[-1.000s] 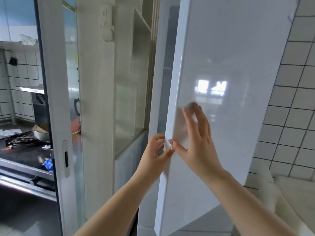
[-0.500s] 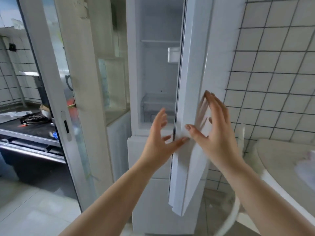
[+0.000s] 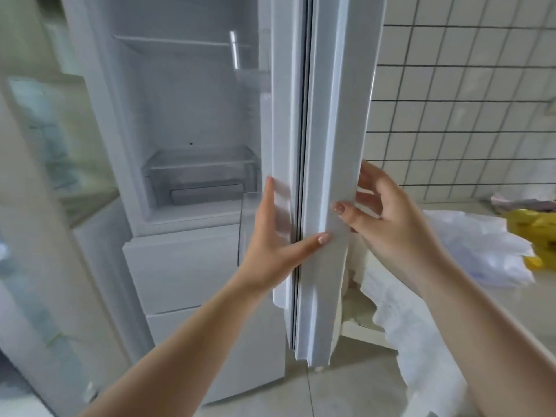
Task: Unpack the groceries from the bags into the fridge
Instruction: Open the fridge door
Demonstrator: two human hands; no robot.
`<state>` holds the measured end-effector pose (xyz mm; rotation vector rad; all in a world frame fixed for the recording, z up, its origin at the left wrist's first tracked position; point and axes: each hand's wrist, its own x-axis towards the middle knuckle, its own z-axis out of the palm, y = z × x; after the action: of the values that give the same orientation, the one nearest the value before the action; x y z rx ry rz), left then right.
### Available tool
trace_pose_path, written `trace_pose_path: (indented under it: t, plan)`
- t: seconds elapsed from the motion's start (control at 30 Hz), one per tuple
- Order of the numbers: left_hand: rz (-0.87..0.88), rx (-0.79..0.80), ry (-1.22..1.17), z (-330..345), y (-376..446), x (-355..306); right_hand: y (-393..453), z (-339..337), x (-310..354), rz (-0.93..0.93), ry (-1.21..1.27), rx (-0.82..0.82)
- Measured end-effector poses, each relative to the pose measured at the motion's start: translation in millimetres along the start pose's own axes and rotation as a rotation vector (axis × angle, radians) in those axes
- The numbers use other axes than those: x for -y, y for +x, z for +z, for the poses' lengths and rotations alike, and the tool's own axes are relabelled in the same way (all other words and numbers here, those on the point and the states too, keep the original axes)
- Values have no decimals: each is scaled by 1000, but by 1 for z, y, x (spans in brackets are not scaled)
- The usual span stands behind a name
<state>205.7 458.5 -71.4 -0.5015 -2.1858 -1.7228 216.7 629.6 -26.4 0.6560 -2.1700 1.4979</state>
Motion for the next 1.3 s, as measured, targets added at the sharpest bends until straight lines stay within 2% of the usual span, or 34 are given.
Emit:
trace_pose_path:
  t: [0.1, 0.23, 0.43, 0.7, 1.07, 1.3]
  plan:
    - [9, 18, -13, 21, 4, 3, -9, -12, -11, 33, -39, 12]
    - [36, -7, 3, 49, 15, 9, -17, -37, -33, 94, -84, -53]
    - [36, -12, -133, 105, 34, 9, -22, -84, -85, 193, -75, -139]
    - [-164, -264, -70, 193, 62, 21, -28, -154, -158, 281, -168, -147]
    - [-179, -364, 47, 263, 96, 18, -7, -193, -216, 240, -302, -181]
    - [-148, -329, 156, 280, 108, 29, 4, -205, -235, 197, -329, -187]
